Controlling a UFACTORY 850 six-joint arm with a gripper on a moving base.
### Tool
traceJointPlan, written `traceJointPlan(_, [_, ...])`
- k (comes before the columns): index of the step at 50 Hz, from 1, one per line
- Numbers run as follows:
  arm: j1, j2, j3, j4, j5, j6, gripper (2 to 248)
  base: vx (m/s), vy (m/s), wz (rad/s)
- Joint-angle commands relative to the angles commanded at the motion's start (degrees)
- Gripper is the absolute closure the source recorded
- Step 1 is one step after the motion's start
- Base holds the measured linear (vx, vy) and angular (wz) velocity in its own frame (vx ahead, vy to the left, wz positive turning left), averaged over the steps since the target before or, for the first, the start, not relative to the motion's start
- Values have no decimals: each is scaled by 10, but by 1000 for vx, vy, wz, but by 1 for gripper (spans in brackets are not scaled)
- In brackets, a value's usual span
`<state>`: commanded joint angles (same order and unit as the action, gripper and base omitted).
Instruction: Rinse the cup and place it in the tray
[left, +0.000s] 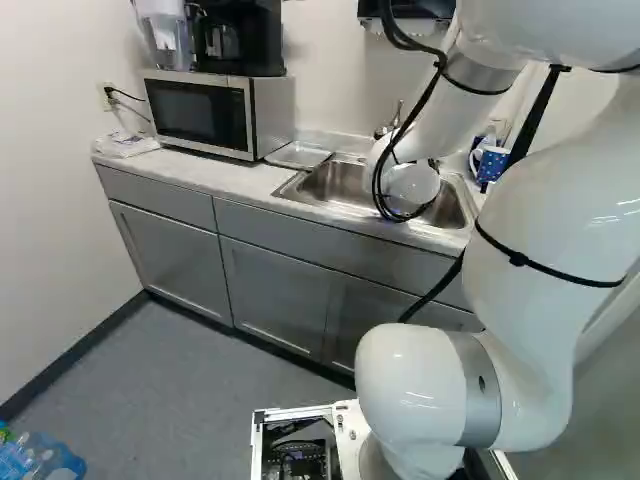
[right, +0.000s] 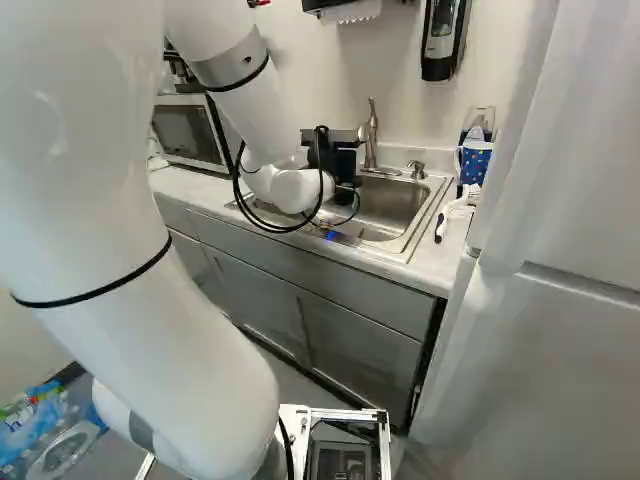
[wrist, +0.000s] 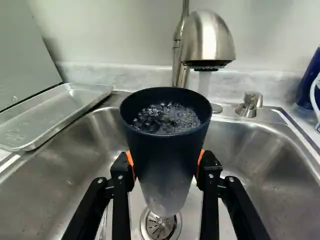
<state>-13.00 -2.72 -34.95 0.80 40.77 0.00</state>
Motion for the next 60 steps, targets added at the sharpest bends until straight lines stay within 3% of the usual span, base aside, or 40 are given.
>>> traceJointPlan(30, [55,23,-3,0,0,0,124,0,0,0])
traceJointPlan(60, [107,10,-57,0,-27,0,124,0,0,0])
